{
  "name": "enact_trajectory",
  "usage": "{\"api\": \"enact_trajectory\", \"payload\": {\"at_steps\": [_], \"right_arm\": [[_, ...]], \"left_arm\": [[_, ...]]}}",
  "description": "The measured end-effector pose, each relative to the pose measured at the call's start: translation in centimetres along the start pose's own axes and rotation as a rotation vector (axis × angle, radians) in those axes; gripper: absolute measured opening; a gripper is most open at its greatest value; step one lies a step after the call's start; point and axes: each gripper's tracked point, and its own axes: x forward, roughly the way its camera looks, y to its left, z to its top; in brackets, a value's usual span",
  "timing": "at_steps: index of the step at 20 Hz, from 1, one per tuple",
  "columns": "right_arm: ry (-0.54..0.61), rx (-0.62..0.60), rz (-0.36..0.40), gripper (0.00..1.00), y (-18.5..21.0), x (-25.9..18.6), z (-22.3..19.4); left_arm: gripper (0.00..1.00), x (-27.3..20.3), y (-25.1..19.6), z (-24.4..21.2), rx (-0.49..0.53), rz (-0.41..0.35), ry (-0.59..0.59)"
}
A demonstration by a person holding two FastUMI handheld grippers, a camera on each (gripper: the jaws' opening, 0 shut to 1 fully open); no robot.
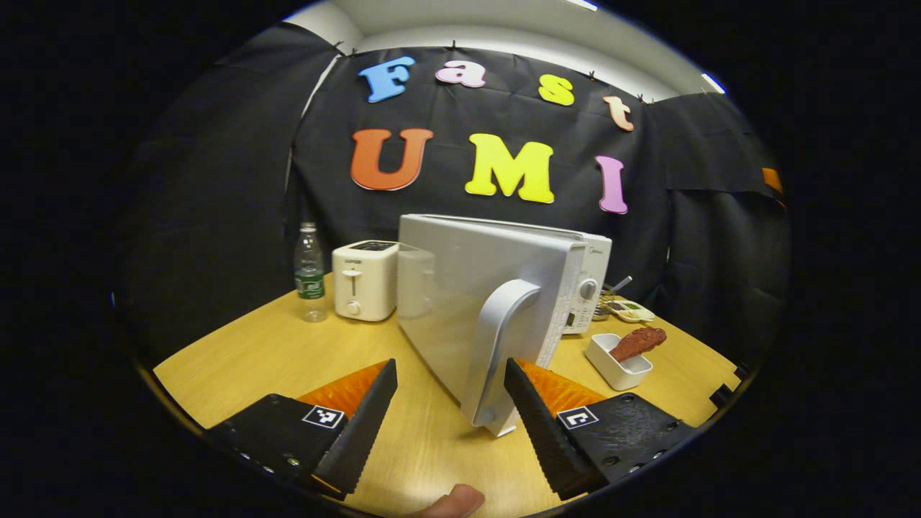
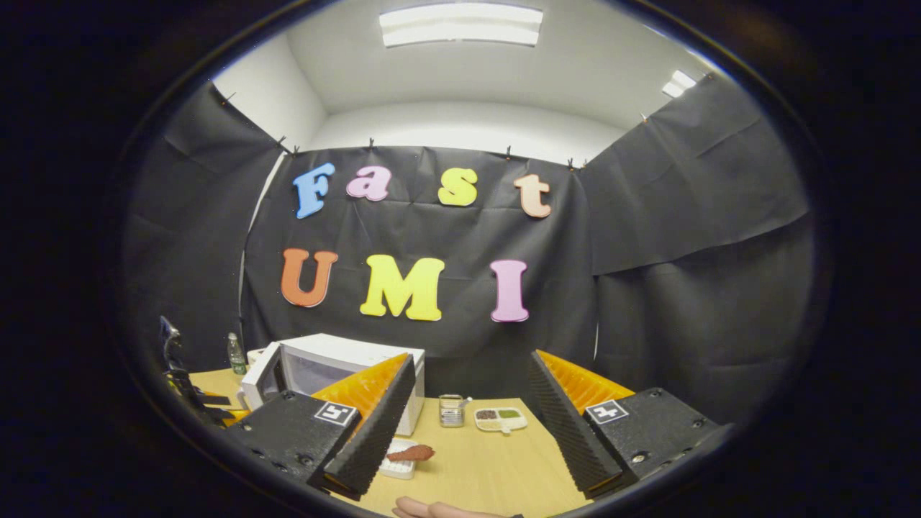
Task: Open the microwave oven with the left hand, put the food in, and close the microwave oven.
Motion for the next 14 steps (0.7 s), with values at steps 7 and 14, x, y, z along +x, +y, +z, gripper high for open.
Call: {"api": "enact_trajectory", "payload": {"at_steps": [7, 14], "right_arm": [[0.025, -0.029, 0.029, 0.90, 3.3, 1.5, -0.7], [0.081, -0.066, 0.047, 0.95, 4.1, 6.6, -2.5]], "left_arm": [[0.92, -6.2, 4.6, 5.5, -0.008, 0.077, -0.112], [0.92, -8.5, 4.4, 12.9, -0.009, 0.121, -0.241]]}}
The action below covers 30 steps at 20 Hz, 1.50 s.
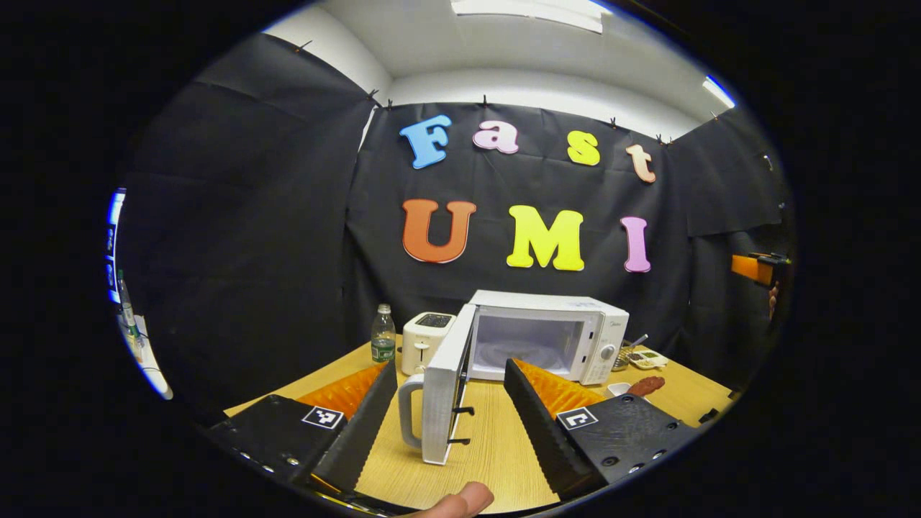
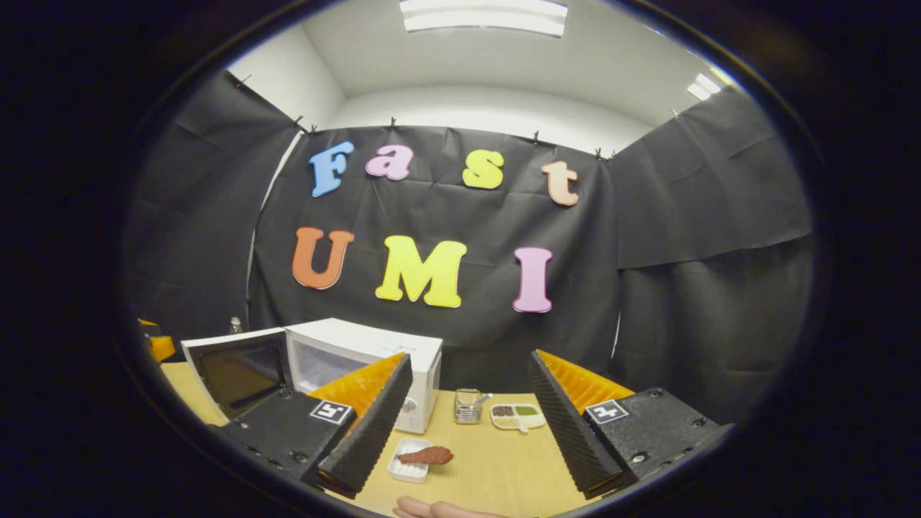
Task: Open the microwave oven with the left hand, put the food in, and close the microwave oven.
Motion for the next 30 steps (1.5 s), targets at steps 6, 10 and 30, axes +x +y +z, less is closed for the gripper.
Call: {"api": "enact_trajectory", "payload": {"at_steps": [6, 10, 30], "right_arm": [[0.201, -0.015, 0.024, 1.00, -0.3, 7.3, -6.5], [0.422, 0.051, 0.065, 0.94, -1.1, 11.1, -13.1], [1.072, 0.644, 0.516, 0.53, 4.7, 12.4, -30.9]], "left_arm": [[0.92, 3.1, -2.3, 1.1, 0.050, 0.017, 0.056], [0.92, 5.7, -4.4, 3.1, 0.096, 0.000, 0.013], [0.93, 5.4, -8.2, 8.6, 0.116, 0.033, -0.078]]}}
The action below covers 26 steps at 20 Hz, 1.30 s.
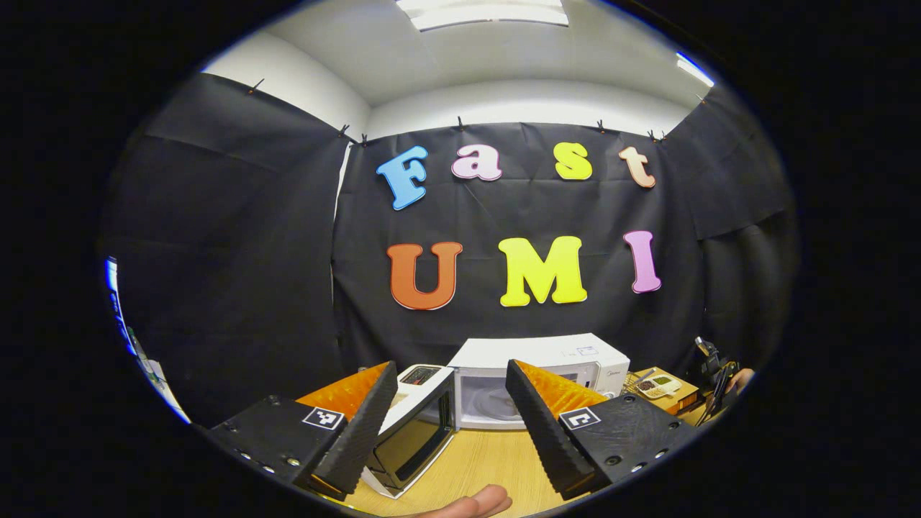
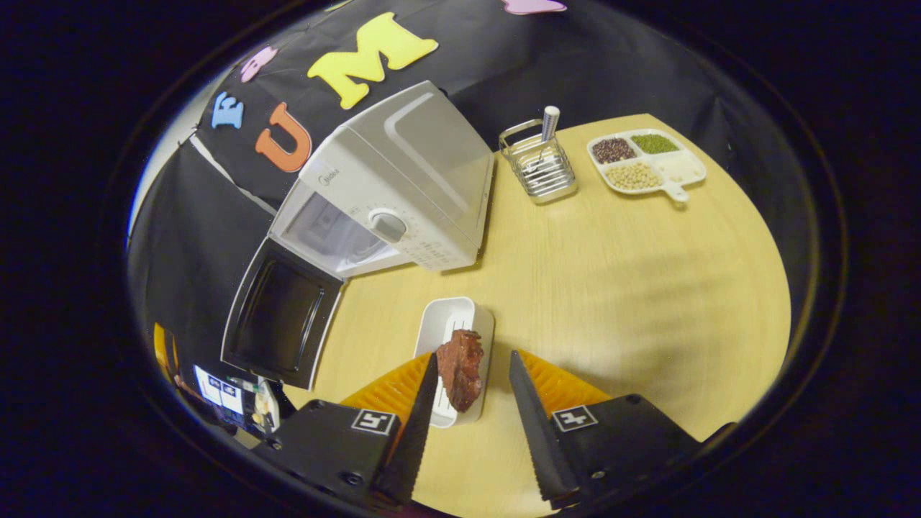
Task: Open the microwave oven with the left hand, put the food in, and close the microwave oven.
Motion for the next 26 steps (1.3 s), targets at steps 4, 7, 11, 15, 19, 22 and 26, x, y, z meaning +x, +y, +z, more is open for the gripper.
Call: {"api": "enact_trajectory", "payload": {"at_steps": [4, 7, 11, 15, 19, 22, 26], "right_arm": [[0.034, 0.062, 0.047, 0.13, 0.9, -0.5, -1.1], [-0.029, -0.059, -0.010, 0.12, 2.3, -2.6, -1.2], [-0.078, -0.266, -0.092, 0.12, 5.4, -4.6, -2.5], [-0.136, -0.466, -0.171, 0.12, 9.0, -4.9, -4.4], [-0.245, -0.609, -0.264, 0.12, 12.2, -3.4, -4.3], [-0.271, -0.665, -0.268, 0.12, 15.0, -0.8, -4.6], [-0.341, -0.728, -0.251, 0.12, 18.4, 3.8, -3.5]], "left_arm": [[0.93, -0.9, -0.4, 0.2, -0.006, -0.028, 0.000], [0.93, -1.4, -0.4, 0.3, -0.029, -0.052, -0.005], [0.93, -1.9, -0.8, -0.8, -0.029, -0.097, 0.013], [0.93, -1.8, -0.4, -2.0, -0.029, -0.111, 0.042], [0.93, -1.9, 0.2, -3.7, -0.009, -0.128, 0.061], [0.93, -2.1, 1.3, -5.0, 0.017, -0.122, 0.081], [0.93, -2.0, 2.6, -6.0, 0.006, -0.113, 0.097]]}}
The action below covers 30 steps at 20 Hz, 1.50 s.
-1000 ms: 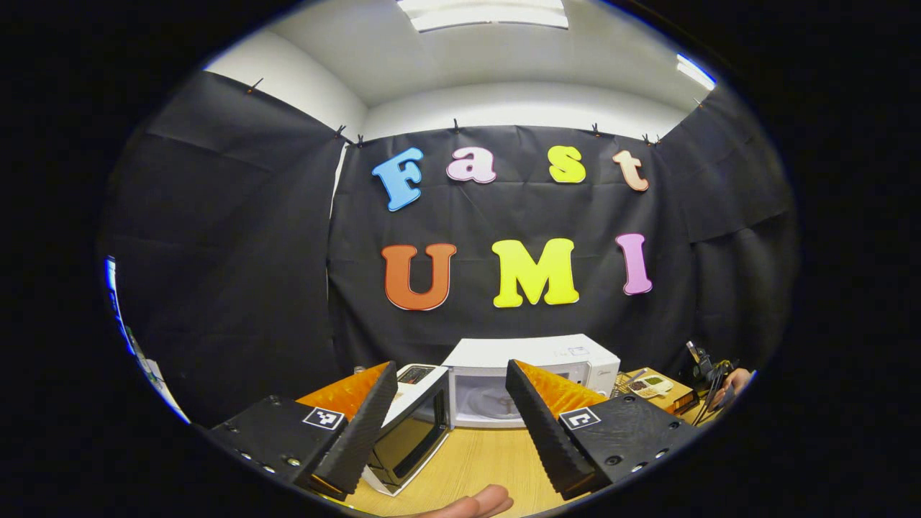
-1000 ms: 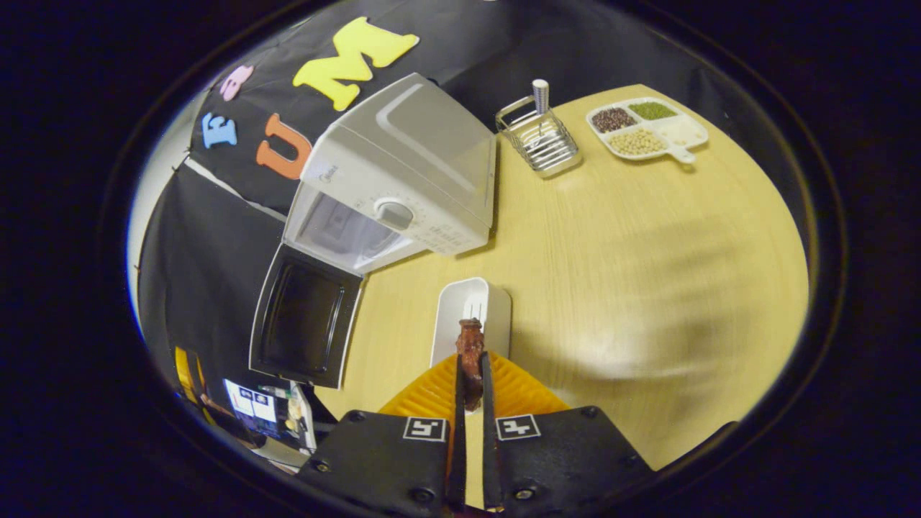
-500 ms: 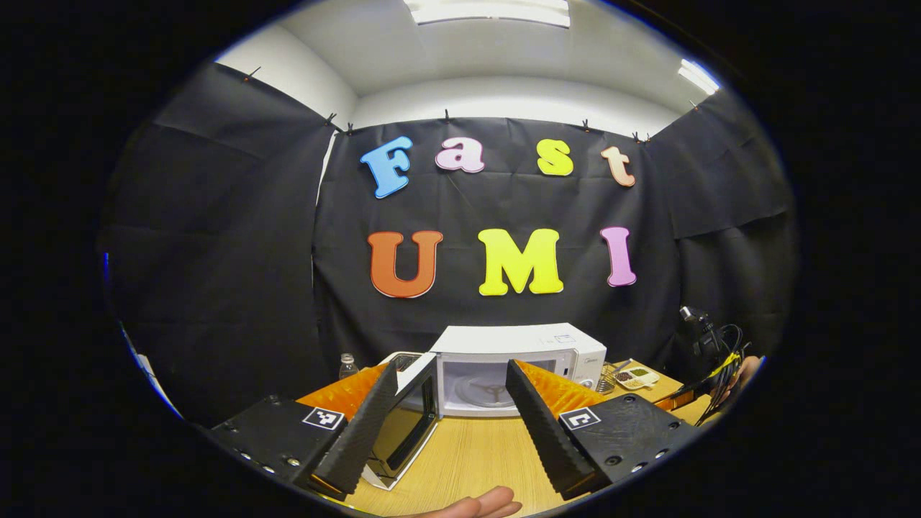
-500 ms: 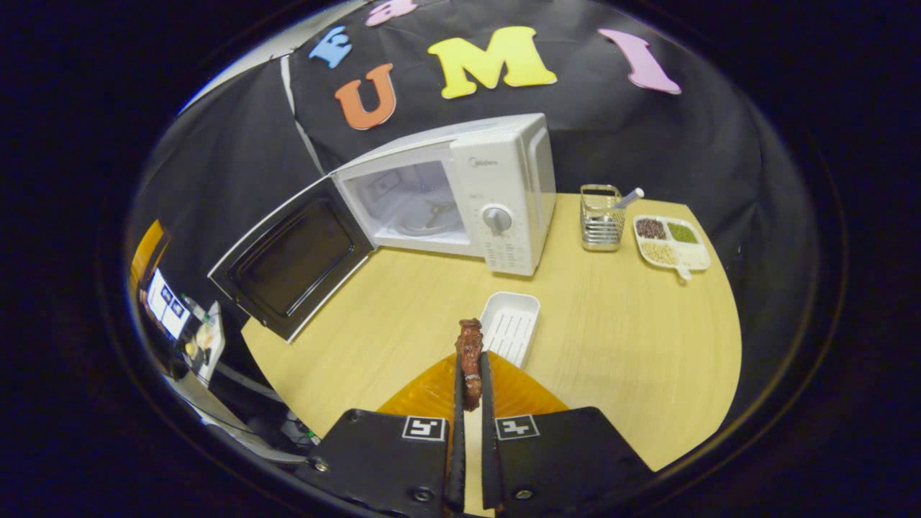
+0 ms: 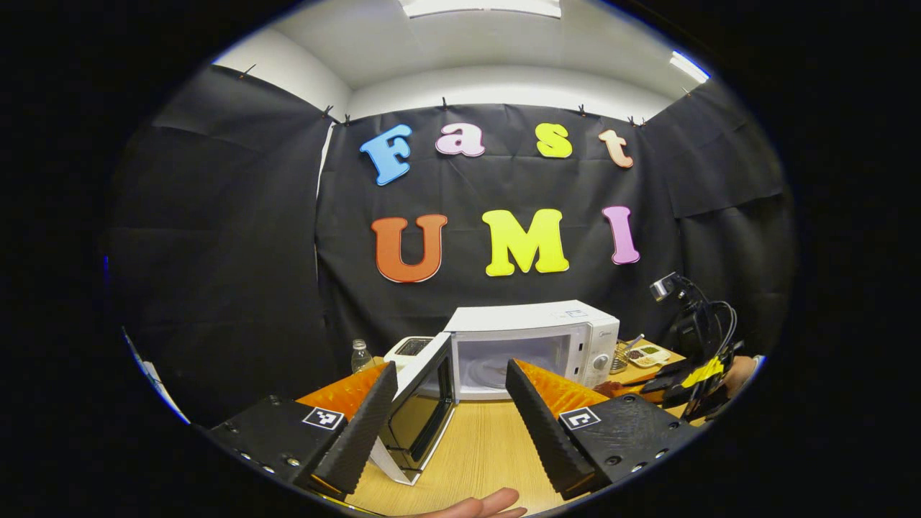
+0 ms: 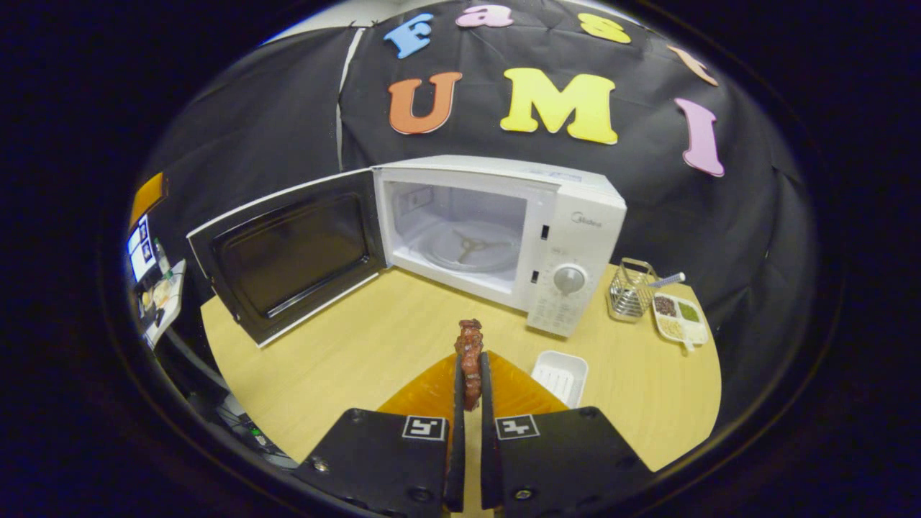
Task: Open the microwave oven with the left hand, put the food in, and close the microwave oven.
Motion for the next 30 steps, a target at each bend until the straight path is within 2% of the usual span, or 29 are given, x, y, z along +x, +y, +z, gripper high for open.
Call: {"api": "enact_trajectory", "payload": {"at_steps": [3, 6, 10, 15, 21, 25, 27, 30], "right_arm": [[-0.088, -0.008, 0.007, 0.12, 1.9, 3.8, 1.8], [-0.195, -0.023, 0.047, 0.12, 4.1, 7.4, 3.9], [-0.236, 0.055, 0.011, 0.12, 5.0, 11.6, 5.2], [-0.336, 0.273, -0.042, 0.12, 5.8, 15.6, 8.0], [-0.388, 0.661, -0.151, 0.12, 6.2, 20.7, 9.5], [-0.401, 0.840, -0.210, 0.12, 5.9, 23.8, 9.9], [-0.418, 0.867, -0.264, 0.12, 4.9, 25.1, 10.4], [-0.436, 0.997, -0.285, 0.12, 4.0, 27.1, 10.7]], "left_arm": [[0.93, -0.3, 0.8, -0.7, -0.014, 0.002, 0.009], [0.93, 0.0, 1.9, -1.0, -0.014, 0.014, 0.007], [0.93, 0.2, 3.2, -1.9, -0.024, 0.022, 0.023], [0.93, 0.3, 3.5, -2.8, -0.019, 0.005, 0.061], [0.93, 0.0, 3.4, -1.6, -0.024, 0.005, -0.003], [0.93, 0.2, 2.7, -1.7, -0.032, -0.019, -0.015], [0.92, 0.4, 2.8, -1.8, -0.048, -0.008, -0.012], [0.92, 0.9, 1.5, -2.2, -0.076, -0.039, -0.001]]}}
